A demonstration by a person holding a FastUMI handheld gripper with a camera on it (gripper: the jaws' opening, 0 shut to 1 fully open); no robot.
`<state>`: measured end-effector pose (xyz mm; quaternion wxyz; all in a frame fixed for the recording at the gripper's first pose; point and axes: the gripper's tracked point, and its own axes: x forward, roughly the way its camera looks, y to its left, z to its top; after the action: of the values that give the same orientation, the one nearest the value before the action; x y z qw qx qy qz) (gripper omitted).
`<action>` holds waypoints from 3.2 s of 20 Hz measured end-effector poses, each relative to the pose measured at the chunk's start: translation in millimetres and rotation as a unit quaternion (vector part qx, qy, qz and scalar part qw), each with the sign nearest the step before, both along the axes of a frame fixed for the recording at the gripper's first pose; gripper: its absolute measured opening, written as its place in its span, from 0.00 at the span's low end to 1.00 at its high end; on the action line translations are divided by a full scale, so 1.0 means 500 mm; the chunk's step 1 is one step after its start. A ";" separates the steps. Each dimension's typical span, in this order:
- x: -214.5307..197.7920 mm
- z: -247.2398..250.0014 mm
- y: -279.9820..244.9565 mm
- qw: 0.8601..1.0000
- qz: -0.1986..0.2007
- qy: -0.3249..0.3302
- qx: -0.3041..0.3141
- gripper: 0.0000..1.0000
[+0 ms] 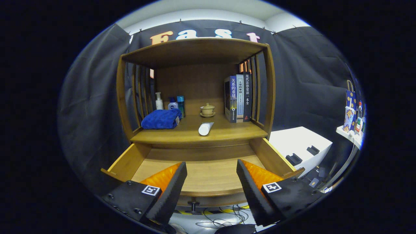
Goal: Pull open the drawer, take out the items inside it, and place them on the countertop above the cabinet.
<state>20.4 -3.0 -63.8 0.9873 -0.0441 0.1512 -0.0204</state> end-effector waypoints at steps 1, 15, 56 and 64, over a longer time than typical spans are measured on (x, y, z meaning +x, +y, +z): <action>-0.010 -0.005 0.003 1.000 0.004 -0.006 0.004 0.99; -0.101 -0.143 0.007 0.998 0.018 -0.037 -0.038 0.99; 0.164 -0.208 -0.020 0.999 -0.005 -0.018 -0.048 0.96; 0.261 -0.216 -0.018 0.999 -0.003 -0.015 -0.050 0.96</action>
<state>151.0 -11.9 -171.8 0.9860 -0.0924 0.1351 -0.0319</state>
